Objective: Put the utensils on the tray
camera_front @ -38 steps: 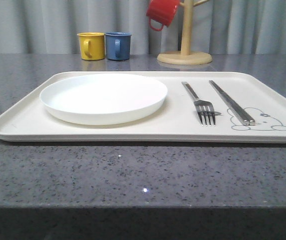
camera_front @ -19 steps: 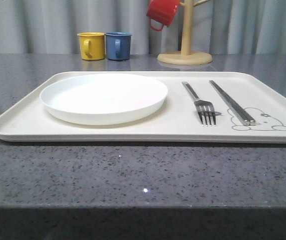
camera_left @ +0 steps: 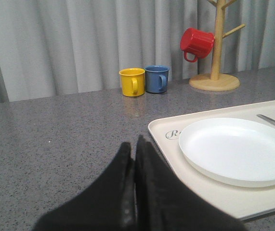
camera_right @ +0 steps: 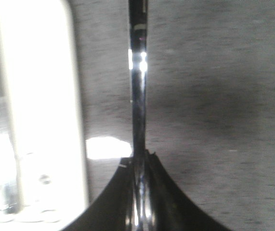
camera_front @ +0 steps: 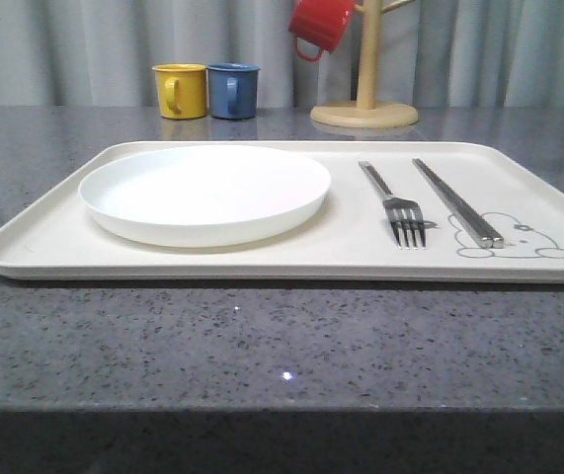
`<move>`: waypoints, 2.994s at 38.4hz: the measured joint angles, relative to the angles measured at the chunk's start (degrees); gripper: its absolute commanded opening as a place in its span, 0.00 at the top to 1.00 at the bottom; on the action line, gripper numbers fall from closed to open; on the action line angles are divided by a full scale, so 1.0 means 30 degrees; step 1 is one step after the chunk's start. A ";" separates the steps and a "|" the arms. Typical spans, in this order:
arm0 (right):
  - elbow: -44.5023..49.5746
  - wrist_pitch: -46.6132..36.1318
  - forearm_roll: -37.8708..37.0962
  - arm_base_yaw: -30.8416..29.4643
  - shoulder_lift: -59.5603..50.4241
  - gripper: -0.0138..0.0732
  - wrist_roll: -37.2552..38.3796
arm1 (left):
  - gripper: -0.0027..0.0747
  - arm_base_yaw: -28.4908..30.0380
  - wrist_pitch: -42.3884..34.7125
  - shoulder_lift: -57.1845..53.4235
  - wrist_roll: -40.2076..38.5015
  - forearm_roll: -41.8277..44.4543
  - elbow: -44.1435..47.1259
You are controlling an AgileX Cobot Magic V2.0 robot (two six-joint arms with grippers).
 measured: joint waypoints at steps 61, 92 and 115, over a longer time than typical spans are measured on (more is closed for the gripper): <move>-0.2202 -0.0239 0.0232 0.3867 0.4980 0.45 0.3265 | 0.99 0.0000 0.0000 0.0000 0.0000 0.0000 0.0000; 0.7603 -0.6294 -0.1700 0.4012 -0.9513 0.92 -0.1291 | 0.99 0.0000 0.0000 0.0000 0.0000 0.0000 0.0000; 2.2263 -1.7446 -0.2184 0.4012 -2.5777 0.92 -0.1473 | 0.99 0.0000 0.0000 0.0000 0.0000 0.0000 0.0000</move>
